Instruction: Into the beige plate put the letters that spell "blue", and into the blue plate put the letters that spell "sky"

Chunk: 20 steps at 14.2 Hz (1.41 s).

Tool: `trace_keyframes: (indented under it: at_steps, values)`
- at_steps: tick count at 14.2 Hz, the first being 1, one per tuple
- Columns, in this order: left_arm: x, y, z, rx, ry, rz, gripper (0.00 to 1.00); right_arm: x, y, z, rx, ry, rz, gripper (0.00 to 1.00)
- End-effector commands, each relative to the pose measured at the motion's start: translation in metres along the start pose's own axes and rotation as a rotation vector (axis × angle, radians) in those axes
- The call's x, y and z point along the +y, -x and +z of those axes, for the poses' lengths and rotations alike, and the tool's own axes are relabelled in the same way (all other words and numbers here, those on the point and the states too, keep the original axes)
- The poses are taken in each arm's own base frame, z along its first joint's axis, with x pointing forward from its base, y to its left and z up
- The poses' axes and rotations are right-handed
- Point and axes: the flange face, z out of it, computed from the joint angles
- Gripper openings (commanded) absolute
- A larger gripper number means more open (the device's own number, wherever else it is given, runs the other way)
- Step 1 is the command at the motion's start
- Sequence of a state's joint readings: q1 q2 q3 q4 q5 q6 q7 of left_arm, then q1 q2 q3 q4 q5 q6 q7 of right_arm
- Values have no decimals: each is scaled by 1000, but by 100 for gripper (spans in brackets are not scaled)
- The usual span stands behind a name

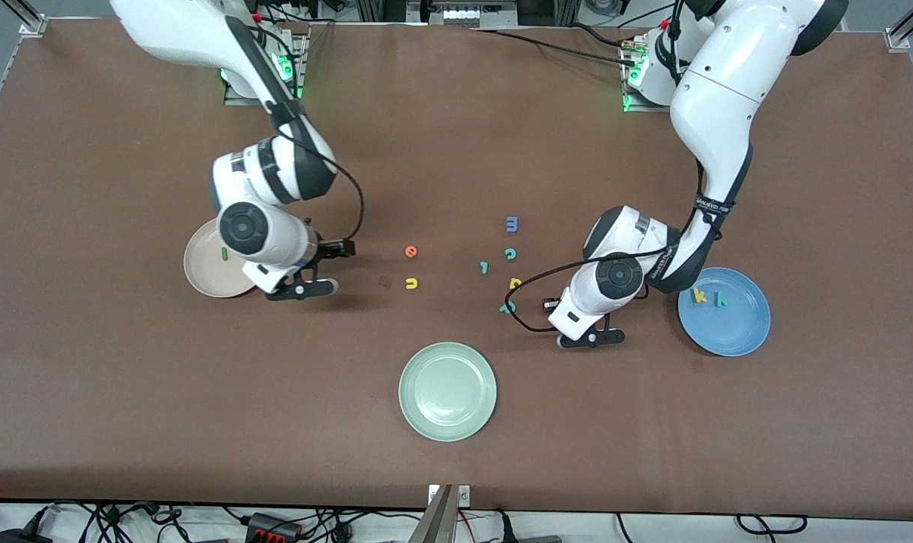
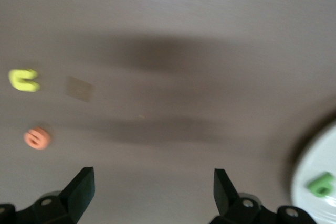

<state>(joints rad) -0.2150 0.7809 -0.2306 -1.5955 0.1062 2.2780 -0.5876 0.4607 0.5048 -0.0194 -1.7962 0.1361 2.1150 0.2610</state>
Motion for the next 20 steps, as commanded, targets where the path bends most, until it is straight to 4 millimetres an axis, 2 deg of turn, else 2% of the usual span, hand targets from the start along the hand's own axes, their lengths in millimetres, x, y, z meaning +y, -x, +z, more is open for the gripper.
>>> trace_keyframes:
  at_steps: [1, 3, 4, 5, 7, 8, 9, 10, 11, 13, 14, 16, 17, 18, 19, 20]
  values:
    - [-7, -6, -17, 20, -4, 24, 8, -60, -4, 19, 34, -7, 97, 100]
    - [-20, -11, -40, -7, -40, 48, 8, -101, 6, 40, 62, 9, 56, 100]
    - [-34, -17, -57, -30, -57, 82, 8, -119, 13, 47, 77, 11, 21, 100]
    - [-55, -25, -70, -58, -72, 124, 8, -126, 15, 52, 90, 16, 2, 100]
    - [-114, -41, -92, -142, -89, 221, 8, -147, 26, 65, 101, 26, -32, 100]
    - [-138, -46, -102, -159, -84, 276, 8, -153, 30, 74, 95, 36, -43, 94]
    - [-170, -54, -108, -165, -75, 312, 8, -155, 30, 78, 94, 37, -46, 86]
    - [-194, -57, -105, -188, -76, 334, 8, -155, 30, 77, 98, 36, -48, 79]
    - [-230, -64, -103, -194, -130, 357, 8, -155, 30, 79, 97, 37, -48, 75]
    - [-273, -71, -96, -206, -164, 396, 8, -156, 30, 86, 96, 40, -50, 71]
    - [-288, -73, -89, -213, -154, 405, 8, -156, 30, 86, 97, 39, -53, 71]
    - [-296, -80, -71, -178, -139, 434, 12, -155, 29, 90, 93, 43, -53, 68]
    - [-297, -79, -65, -179, -136, 435, 21, -154, 29, 91, 93, 46, -54, 64]
    - [-296, -79, -64, -180, -136, 436, 50, -154, 29, 91, 94, 49, -60, 64]
    - [-295, -79, -64, -184, -136, 438, 99, -154, 29, 90, 97, 54, -64, 63]
    - [-294, -78, -65, -185, -136, 439, 100, -154, 29, 90, 97, 55, -65, 60]
